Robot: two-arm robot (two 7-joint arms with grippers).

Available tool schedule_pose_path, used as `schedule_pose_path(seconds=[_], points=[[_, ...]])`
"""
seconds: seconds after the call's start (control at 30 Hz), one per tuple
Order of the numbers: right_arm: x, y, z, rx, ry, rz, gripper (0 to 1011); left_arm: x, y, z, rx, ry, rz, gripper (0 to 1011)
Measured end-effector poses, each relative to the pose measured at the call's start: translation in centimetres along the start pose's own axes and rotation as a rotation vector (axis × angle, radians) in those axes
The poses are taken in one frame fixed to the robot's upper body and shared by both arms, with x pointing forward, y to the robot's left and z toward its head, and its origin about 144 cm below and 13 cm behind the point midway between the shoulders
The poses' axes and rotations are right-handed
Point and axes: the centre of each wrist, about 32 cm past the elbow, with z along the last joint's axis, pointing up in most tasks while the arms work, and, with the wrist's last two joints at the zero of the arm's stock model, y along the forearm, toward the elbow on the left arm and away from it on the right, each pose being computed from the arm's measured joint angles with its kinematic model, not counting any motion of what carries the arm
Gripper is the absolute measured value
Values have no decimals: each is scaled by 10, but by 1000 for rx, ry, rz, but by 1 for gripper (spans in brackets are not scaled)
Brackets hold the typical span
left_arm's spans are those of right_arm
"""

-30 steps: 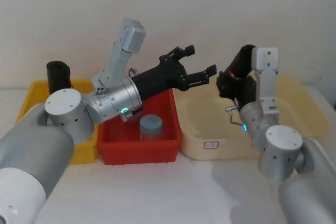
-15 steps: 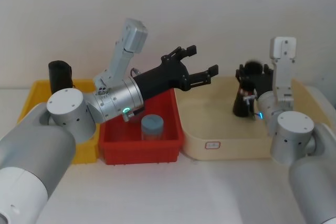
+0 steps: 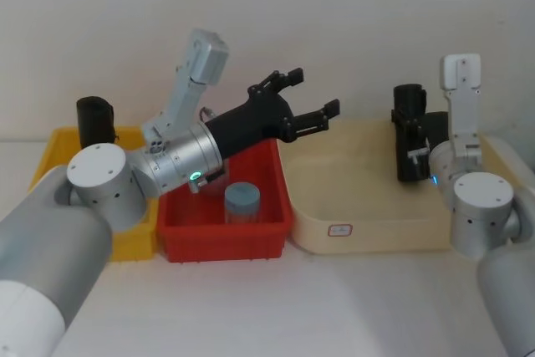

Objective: Pick up the garbage bag with the one hand and transfer it to the other hand.

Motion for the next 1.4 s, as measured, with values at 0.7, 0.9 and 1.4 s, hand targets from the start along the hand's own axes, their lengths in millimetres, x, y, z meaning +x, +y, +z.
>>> schedule_pose_path(seconds=[0.7,0.9,1.4], points=[[1,-38,1,82,-77,169,1001,-30,43,18,19,-151,241,1000],[-8,-56,-3,82,-82,256,1001,-44,62,24,28,-193,325,1000],[-30,-90,-13,70,-82,419,1001,-83,110,36,62,-282,555,1000]])
